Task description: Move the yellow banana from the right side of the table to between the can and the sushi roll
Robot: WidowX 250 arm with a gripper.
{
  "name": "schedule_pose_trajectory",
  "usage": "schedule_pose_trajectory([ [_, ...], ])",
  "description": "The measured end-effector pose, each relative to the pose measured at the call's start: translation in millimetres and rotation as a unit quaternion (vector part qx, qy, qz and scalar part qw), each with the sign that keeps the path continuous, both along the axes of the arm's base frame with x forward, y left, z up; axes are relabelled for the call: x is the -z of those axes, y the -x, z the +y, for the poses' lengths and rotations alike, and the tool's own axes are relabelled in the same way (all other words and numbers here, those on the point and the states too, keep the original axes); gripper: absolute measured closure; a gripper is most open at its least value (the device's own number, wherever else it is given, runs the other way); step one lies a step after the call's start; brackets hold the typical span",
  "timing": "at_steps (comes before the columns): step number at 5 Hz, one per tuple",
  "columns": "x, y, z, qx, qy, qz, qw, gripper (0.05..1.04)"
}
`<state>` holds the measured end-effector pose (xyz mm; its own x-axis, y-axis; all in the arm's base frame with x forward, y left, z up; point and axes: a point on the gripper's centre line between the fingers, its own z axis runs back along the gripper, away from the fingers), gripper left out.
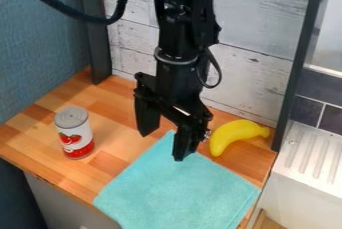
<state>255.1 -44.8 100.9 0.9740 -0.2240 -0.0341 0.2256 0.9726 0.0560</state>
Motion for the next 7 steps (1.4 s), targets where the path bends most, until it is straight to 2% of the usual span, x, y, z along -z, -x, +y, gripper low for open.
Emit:
schedule_pose_trajectory([
  [1,6.9,1.9,0.4,0.001,-0.003,0.014,0.9999,0.083],
  [2,12.0,-26.7,-5.9,-0.001,0.0,0.009,1.0,0.083],
  [3,24.8,-53.6,-13.0,0.021,0.027,-0.003,0.9994,0.083],
  [4,34.0,-76.8,-12.7,0.047,0.042,-0.015,0.9979,0.083],
  [6,55.0,-101.9,-4.8,0.059,0.06,-0.012,0.9964,0.083],
  [7,58.1,-112.3,-8.4,0.075,0.068,-0.013,0.9948,0.083],
])
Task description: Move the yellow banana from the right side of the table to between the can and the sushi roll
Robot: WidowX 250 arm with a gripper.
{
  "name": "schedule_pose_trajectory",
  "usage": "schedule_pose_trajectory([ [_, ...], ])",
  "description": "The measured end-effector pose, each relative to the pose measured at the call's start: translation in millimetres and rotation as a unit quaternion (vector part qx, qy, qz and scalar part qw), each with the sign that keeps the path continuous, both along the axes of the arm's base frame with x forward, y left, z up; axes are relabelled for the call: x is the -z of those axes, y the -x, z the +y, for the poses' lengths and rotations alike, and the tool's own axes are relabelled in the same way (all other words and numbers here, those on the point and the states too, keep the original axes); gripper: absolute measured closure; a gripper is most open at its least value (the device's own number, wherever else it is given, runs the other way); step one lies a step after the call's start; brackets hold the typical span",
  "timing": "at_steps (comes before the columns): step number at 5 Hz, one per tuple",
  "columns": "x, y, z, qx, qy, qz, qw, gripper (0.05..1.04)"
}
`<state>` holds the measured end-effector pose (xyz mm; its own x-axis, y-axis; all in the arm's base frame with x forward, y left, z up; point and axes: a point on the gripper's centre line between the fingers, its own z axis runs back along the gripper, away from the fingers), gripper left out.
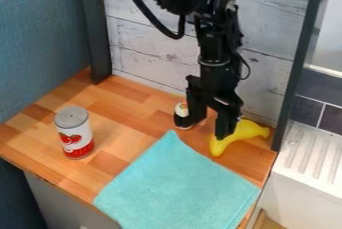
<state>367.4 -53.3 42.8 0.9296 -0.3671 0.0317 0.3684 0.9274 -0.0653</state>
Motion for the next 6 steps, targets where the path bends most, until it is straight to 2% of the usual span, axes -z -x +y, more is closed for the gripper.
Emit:
schedule_pose_trajectory([
  [3,2.3,-3.2,-12.2,0.018,0.037,0.006,0.9992,0.083],
  [4,8.6,-8.5,-13.5,0.019,0.038,0.016,0.999,0.083],
  [5,22.8,-13.3,-16.3,0.017,0.041,0.037,0.9983,0.123],
  [6,25.2,-17.8,-17.1,0.006,0.041,0.044,0.9982,0.397],
])
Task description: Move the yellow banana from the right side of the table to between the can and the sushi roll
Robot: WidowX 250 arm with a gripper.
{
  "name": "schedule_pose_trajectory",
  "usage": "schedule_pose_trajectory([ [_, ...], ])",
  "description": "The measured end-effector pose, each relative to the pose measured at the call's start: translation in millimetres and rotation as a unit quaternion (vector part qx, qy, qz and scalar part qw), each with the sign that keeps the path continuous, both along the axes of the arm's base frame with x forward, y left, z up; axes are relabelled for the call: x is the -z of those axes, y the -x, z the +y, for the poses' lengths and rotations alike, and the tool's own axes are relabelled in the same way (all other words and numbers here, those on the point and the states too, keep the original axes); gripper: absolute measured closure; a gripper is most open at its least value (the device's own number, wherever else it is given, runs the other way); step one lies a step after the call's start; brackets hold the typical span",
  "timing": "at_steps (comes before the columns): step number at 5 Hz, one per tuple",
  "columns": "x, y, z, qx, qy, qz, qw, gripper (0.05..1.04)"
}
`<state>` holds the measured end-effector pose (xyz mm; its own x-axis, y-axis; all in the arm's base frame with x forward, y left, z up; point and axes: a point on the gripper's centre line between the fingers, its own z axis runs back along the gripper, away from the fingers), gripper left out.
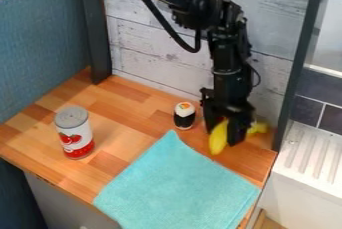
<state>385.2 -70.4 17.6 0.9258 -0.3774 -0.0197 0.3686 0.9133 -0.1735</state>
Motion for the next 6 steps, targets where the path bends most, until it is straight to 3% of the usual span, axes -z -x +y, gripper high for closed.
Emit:
schedule_pose_trajectory([
  [1,-0.4,0.5,0.3,-0.007,0.0,-0.006,1.0,0.466],
  [2,-7.6,13.7,4.5,-0.024,-0.01,-0.007,0.9996,0.466],
  [4,-57.0,14.9,17.6,-0.055,-0.031,-0.071,0.9954,0.466],
  [5,-73.0,24.8,42.8,-0.098,-0.052,-0.083,0.9903,0.466],
  [6,-75.3,33.9,82.0,-0.164,-0.077,-0.068,0.9811,0.466],
])
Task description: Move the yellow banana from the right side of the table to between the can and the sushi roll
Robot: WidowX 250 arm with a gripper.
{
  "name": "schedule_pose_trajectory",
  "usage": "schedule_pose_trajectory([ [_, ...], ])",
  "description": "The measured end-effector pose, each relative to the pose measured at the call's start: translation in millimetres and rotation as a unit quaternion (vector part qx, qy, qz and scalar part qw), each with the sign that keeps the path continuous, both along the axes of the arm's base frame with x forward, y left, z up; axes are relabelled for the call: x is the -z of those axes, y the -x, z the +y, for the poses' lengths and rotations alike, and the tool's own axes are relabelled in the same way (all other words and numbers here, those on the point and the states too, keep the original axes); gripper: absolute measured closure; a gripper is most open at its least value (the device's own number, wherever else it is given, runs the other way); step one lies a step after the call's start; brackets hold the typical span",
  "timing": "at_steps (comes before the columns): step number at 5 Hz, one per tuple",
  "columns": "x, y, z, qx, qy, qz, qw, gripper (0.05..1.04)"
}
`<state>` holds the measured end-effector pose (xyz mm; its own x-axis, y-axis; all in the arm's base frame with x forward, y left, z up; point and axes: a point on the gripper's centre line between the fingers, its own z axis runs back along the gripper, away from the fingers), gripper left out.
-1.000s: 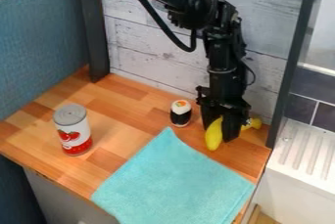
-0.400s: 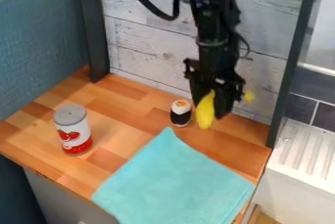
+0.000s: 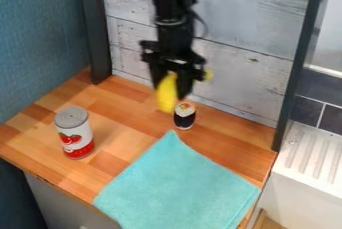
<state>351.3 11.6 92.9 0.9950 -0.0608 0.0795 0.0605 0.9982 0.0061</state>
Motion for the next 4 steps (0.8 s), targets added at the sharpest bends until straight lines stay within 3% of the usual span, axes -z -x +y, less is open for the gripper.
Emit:
schedule_pose_trajectory([
  [1,2.3,5.9,36.3,-0.048,-0.005,0.007,0.9988,0.466],
  [2,7.4,8.3,47.5,-0.072,-0.015,0.003,0.9973,0.466],
  [3,16.9,11.9,52.6,-0.121,-0.031,-0.002,0.9922,0.466],
  [4,28.9,12.4,50.9,-0.183,-0.045,-0.007,0.982,0.466],
])
